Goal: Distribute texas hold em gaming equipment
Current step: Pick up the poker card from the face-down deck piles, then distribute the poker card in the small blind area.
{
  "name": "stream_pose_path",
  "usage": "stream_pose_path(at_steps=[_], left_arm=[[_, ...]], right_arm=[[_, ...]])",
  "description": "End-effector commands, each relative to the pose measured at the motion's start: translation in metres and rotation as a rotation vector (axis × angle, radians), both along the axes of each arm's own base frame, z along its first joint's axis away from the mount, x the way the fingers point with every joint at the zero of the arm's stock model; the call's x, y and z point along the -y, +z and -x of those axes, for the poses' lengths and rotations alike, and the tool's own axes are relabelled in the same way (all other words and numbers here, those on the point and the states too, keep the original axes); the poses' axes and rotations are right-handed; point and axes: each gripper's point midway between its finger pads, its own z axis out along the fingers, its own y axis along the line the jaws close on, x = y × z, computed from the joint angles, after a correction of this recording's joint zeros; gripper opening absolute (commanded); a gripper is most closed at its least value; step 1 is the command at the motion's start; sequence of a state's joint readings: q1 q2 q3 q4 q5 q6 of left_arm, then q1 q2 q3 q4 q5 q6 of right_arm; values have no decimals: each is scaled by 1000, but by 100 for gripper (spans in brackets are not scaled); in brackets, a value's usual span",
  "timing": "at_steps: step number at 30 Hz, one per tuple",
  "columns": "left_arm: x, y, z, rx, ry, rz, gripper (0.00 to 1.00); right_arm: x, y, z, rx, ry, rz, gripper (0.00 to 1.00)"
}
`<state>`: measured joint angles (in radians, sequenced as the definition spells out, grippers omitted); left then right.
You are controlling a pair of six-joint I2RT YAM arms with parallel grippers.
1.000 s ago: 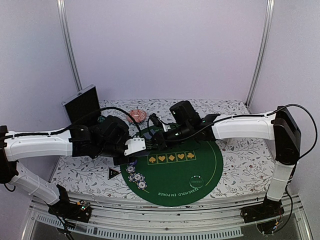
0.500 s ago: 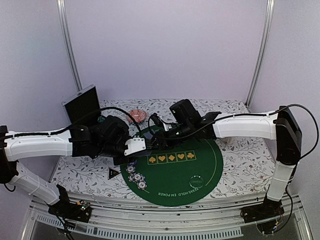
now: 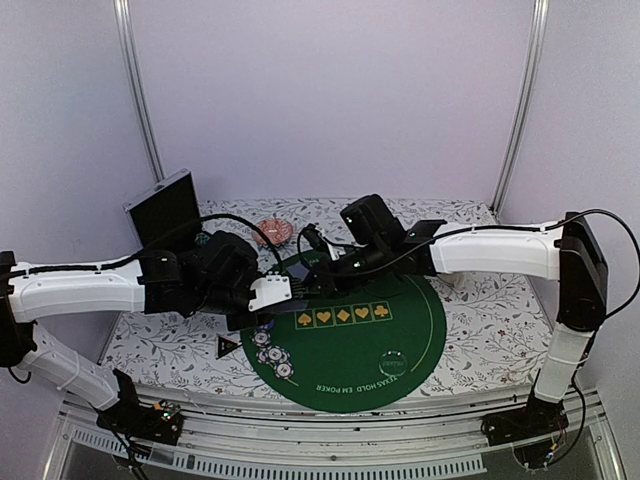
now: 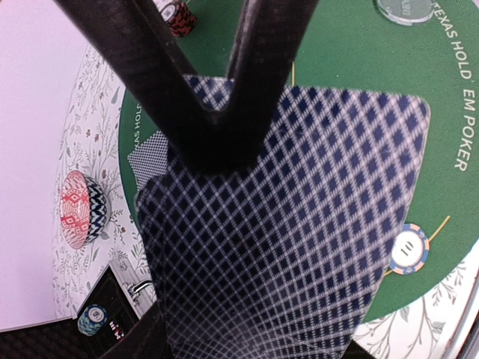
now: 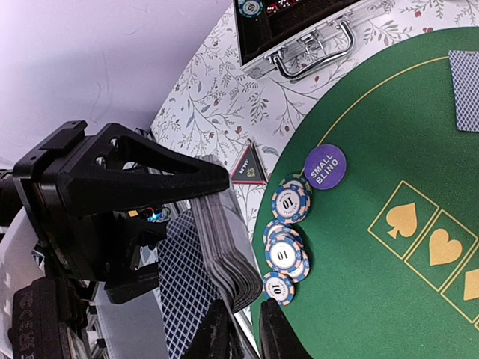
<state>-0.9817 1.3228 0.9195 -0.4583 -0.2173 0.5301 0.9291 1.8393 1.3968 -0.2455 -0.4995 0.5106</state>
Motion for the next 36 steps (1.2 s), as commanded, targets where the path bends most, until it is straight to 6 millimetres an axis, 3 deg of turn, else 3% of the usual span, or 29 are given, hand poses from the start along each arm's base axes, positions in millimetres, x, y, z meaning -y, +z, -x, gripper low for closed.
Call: stream_pose_path(at_steps=[1, 12, 20, 26, 30, 33, 36], left_arm=[[5, 5, 0, 4, -4, 26, 50], [4, 4, -1, 4, -3, 24, 50], [4, 4, -1, 4, -3, 24, 50], [4, 6, -1, 7, -3, 26, 50], [4, 6, -1, 8, 0, 26, 50], [4, 6, -1, 10, 0, 27, 50], [4, 7, -2, 11, 1, 27, 50]], right_arm=[[3, 28, 2, 42, -4, -27, 14], [14, 40, 6, 60, -10, -9, 4], [24, 69, 11, 115, -1, -49, 3], [48, 83, 8, 135, -39, -67, 2], [74, 89, 6, 143, -86, -70, 2], [104, 80, -1, 136, -164, -26, 2], [128, 37, -4, 85, -234, 115, 2]])
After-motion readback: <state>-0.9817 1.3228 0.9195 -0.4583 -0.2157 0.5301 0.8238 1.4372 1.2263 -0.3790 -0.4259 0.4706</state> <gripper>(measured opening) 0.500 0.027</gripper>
